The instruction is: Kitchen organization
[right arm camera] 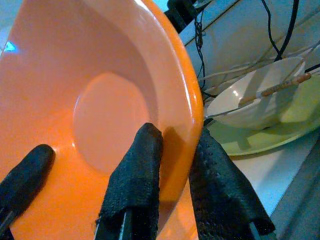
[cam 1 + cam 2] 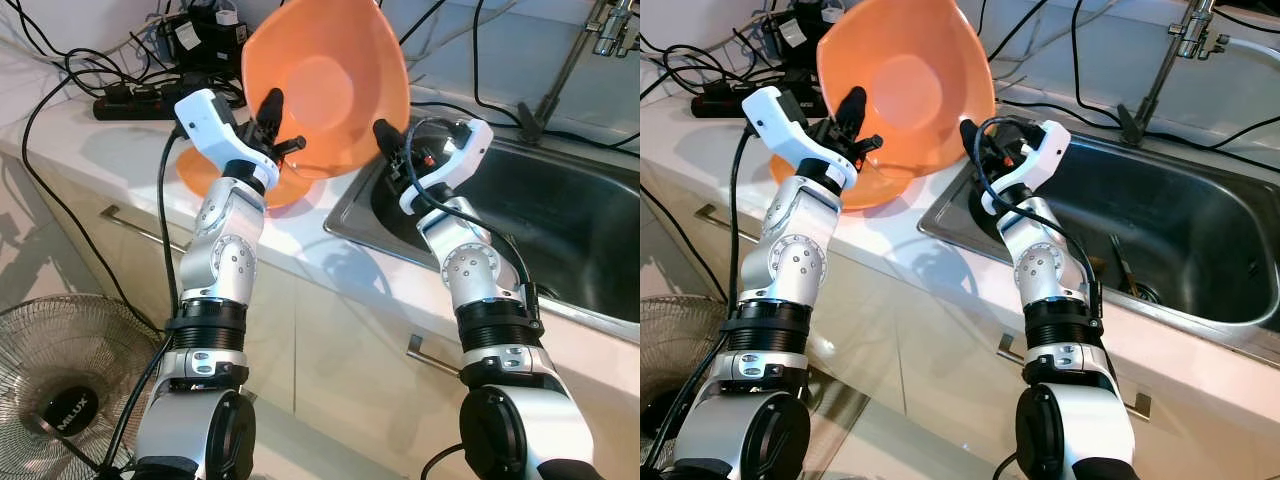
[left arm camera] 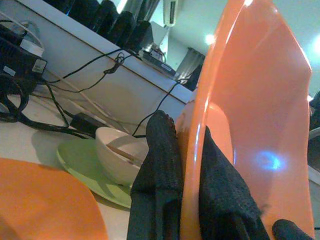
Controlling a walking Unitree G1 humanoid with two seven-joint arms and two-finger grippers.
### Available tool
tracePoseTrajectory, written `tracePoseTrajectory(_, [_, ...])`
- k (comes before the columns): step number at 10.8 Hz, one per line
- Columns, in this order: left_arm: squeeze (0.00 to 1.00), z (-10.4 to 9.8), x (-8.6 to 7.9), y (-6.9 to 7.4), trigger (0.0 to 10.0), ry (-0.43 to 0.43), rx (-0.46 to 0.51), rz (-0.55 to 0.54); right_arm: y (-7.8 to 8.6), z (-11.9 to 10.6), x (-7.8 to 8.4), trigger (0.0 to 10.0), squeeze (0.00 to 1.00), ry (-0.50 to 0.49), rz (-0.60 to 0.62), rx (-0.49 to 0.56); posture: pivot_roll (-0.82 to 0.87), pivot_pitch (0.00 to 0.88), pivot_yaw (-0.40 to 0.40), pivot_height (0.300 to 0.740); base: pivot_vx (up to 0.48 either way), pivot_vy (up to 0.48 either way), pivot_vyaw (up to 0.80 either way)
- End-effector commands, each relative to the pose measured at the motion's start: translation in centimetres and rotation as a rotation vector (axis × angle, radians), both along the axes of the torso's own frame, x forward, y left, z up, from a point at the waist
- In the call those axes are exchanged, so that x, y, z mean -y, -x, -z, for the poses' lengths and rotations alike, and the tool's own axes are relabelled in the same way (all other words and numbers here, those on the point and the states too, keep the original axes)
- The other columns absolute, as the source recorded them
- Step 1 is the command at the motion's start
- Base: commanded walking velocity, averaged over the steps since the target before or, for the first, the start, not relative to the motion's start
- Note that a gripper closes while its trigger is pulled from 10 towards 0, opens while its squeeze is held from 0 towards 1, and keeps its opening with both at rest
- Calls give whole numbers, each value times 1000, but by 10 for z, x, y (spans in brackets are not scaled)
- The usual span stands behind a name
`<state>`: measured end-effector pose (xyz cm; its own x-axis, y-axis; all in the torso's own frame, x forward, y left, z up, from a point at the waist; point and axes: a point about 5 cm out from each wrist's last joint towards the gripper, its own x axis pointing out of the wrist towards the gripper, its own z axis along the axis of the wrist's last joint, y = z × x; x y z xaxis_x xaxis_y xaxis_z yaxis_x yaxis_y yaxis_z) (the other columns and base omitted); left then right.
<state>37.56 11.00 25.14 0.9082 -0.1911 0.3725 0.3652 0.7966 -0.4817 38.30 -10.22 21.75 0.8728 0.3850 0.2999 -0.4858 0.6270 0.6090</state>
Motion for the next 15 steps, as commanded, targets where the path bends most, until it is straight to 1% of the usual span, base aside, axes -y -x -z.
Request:
tracePoseTrajectory(1, [0,-7,5,3,10000,-18,40,32,0,-5,-4,0,0,-15,-27,13,194,10,-28,725,0,0,0])
tracePoseTrajectory(4, [0,-5,8,4,10000,-76,45,44,1,-5,-6,0,0,-15,-36,15,196,10,-30,725,0,0,0])
tracePoseTrajectory(6, [0,-4,9,4,10000,-97,49,49,1,-4,-5,0,0,-20,-36,11,194,11,-32,725,0,0,0])
tracePoseTrajectory(7, [973,-2,8,4,10000,-104,44,51,1,-4,-5,0,0,-24,-36,8,194,11,-32,725,0,0,0])
tracePoseTrajectory(8, [1000,-2,9,5,10000,-107,47,63,1,-4,-5,0,0,-25,-37,8,194,10,-33,725,0,0,0])
tracePoseTrajectory(9, [1000,-1,9,5,10000,-107,43,57,0,-6,-3,0,0,-37,-26,10,194,10,-33,725,0,0,0])
tracePoseTrajectory(10, [1000,-1,9,5,10000,-105,43,58,-3,-8,4,0,0,-79,15,2,194,10,-33,725,0,0,0])
tracePoseTrajectory(11, [1000,-1,9,5,10000,-104,44,62,-7,-11,14,0,0,-108,68,-9,197,10,-35,725,0,0,0])
tracePoseTrajectory(13, [1000,-1,9,6,10000,-101,41,65,-11,-17,28,0,0,-138,140,-3,197,10,-35,725,0,0,0])
tracePoseTrajectory(14, [341,0,9,5,10000,-105,34,64,-14,-20,35,0,0,-159,178,-5,196,10,-35,725,0,0,0])
tracePoseTrajectory(15, [0,1,10,6,10000,-109,30,65,-16,-24,45,0,0,-192,223,-2,196,8,-35,725,0,0,0])
